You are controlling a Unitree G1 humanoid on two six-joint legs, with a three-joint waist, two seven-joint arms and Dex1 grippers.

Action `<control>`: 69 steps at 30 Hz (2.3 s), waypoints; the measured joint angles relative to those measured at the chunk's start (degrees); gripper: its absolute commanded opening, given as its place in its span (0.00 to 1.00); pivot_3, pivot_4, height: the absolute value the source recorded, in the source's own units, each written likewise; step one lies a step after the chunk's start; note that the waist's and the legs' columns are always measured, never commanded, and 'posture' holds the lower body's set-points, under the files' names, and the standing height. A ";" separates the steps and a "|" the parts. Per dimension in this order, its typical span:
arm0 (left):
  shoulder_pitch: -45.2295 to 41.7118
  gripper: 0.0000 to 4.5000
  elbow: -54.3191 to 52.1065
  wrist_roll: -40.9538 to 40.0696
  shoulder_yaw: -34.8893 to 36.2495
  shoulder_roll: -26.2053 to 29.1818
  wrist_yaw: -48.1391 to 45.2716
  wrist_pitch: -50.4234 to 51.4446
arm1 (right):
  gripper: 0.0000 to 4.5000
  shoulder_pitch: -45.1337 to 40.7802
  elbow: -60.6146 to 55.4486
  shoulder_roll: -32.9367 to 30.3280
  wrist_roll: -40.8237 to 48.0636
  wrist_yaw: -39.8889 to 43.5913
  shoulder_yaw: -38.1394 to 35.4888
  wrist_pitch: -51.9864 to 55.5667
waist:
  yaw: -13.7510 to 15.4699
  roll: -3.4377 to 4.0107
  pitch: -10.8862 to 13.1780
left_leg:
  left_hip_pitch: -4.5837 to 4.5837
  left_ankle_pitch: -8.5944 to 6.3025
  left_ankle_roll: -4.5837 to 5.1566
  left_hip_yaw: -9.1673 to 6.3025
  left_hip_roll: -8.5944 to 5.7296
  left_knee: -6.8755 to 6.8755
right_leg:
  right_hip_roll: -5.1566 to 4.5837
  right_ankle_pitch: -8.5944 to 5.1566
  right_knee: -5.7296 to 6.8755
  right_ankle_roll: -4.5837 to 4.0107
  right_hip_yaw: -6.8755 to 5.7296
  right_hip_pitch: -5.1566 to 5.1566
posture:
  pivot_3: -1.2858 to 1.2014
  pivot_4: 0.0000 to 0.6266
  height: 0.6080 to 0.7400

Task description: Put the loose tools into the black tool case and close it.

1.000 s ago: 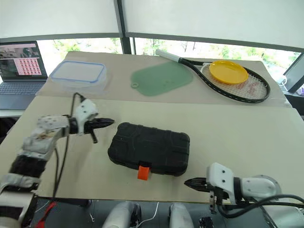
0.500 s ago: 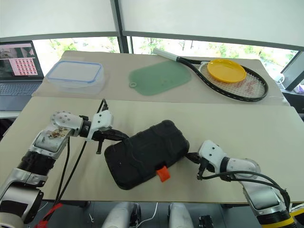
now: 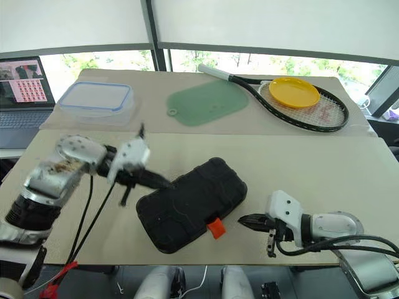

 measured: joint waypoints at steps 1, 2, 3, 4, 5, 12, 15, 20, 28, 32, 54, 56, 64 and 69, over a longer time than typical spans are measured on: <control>1.21 0.01 0.12 0.49 -1.09 -0.51 0.06 -1.76 | 0.00 -0.33 -0.94 -0.28 0.44 0.32 0.49 1.00 | 0.08 -0.05 0.03 | -0.02 0.00 0.00 0.00 -0.01 -0.01 | 0.00 0.01 0.00 -0.02 -0.03 -0.03 | 0.52 0.24 0.99; 0.96 0.01 -0.02 1.21 -1.56 -0.82 0.12 -3.40 | 0.00 -1.08 -1.35 -0.40 0.82 0.45 1.43 1.78 | 0.22 -0.16 0.01 | -0.01 0.00 -0.01 -0.02 0.05 0.03 | 0.02 0.02 0.03 -0.06 -0.09 -0.01 | 0.52 0.24 0.99; 0.66 0.01 0.15 2.48 -2.22 -0.87 0.19 -5.77 | 0.00 -2.62 -1.58 -0.32 1.11 0.43 2.61 2.57 | 0.34 -0.21 -0.03 | 0.09 0.00 -0.01 -0.02 0.05 0.02 | 0.03 0.04 -0.02 -0.09 -0.08 0.09 | 0.52 0.24 0.99; 0.44 0.01 0.68 3.68 -2.93 -1.29 0.33 -7.74 | 0.00 -4.06 -1.74 -0.02 1.12 0.35 3.65 3.24 | 0.41 -0.17 -0.06 | 0.17 0.00 -0.01 -0.02 0.04 0.01 | -0.01 0.03 -0.02 -0.09 -0.05 0.15 | 0.52 0.24 0.99; 0.17 0.01 1.16 4.71 -3.52 -1.97 0.74 -9.51 | 0.00 -5.66 -1.74 0.52 1.08 0.15 5.03 3.77 | 0.49 -0.14 -0.08 | 0.23 0.00 -0.01 -0.02 0.04 0.02 | -0.02 0.02 -0.02 -0.11 -0.03 0.21 | 0.52 0.24 0.99; -0.90 0.01 3.98 6.10 -4.35 -4.39 1.62 -12.80 | 0.00 -9.72 3.55 1.00 -5.74 0.74 13.97 2.48 | 0.78 -0.17 -0.20 | 0.34 -0.01 0.02 -0.04 0.05 0.06 | -0.04 -0.09 -0.03 -0.27 -0.08 0.40 | 0.52 0.24 0.99; -1.37 0.01 4.44 6.10 -4.30 -4.66 1.89 -12.69 | 0.00 -9.80 5.52 1.06 -7.60 0.99 15.16 1.16 | 0.71 -0.16 -0.20 | 0.34 -0.01 0.02 -0.04 0.05 0.05 | -0.03 0.01 -0.01 -0.09 -0.08 0.39 | 0.52 0.24 0.99; -1.89 0.01 4.91 6.10 -4.24 -4.91 2.14 -12.59 | 0.00 -9.86 6.18 3.39 -9.00 -0.03 15.53 0.58 | 0.57 -0.15 -0.20 | 0.33 -0.01 0.02 -0.05 0.06 0.05 | -0.02 0.01 -0.01 -0.08 -0.09 0.39 | 0.52 0.24 0.99; -2.59 0.01 6.26 6.20 -4.25 -4.99 2.36 -12.99 | 0.00 -7.42 2.81 1.56 -5.63 2.06 12.87 1.68 | 0.60 -0.15 -0.20 | 0.33 -0.01 0.02 -0.07 0.07 0.05 | -0.03 0.01 -0.01 -0.07 -0.10 0.39 | 0.52 0.24 0.99; -3.34 0.01 8.05 6.54 -4.21 -5.41 2.40 -14.22 | 0.00 -7.63 1.63 0.56 -2.59 2.40 9.88 3.63 | 0.51 -0.15 -0.21 | 0.35 -0.01 0.02 -0.08 0.08 0.02 | -0.02 0.00 -0.02 -0.09 -0.10 0.39 | 0.52 0.24 0.99; -4.51 0.01 11.19 9.39 -3.58 -8.27 3.79 -15.56 | 0.00 -9.65 7.48 12.76 -7.36 -4.99 16.04 5.62 | 0.23 -0.15 -0.20 | 0.20 0.02 -0.02 -0.07 0.08 0.03 | 0.02 0.00 0.08 -0.13 -0.08 0.15 | 0.52 0.24 0.99; -4.90 0.01 11.39 10.12 -3.48 -8.41 4.05 -15.64 | 0.00 -9.66 7.22 12.95 -5.41 -5.47 14.20 7.41 | 0.31 -0.15 -0.21 | 0.13 0.02 -0.02 -0.06 0.07 0.04 | 0.01 0.01 0.10 -0.12 -0.05 0.08 | 0.52 0.24 0.99; -4.88 0.01 11.43 11.26 -3.18 -9.03 4.50 -15.96 | 0.00 -10.66 5.54 12.04 -2.82 -6.22 12.21 11.35 | 0.40 -0.15 -0.20 | 0.11 0.02 -0.02 -0.05 0.06 0.04 | -0.01 0.01 0.09 -0.11 -0.04 0.07 | 0.52 0.24 0.99; -3.76 0.01 10.93 11.72 -2.60 -9.04 5.09 -17.16 | 0.00 -10.98 5.54 11.53 -2.83 -6.08 12.21 11.38 | 0.41 -0.15 -0.21 | 0.12 0.02 -0.02 -0.05 0.07 0.03 | 0.00 0.01 0.09 -0.11 -0.04 0.07 | 0.52 0.24 0.99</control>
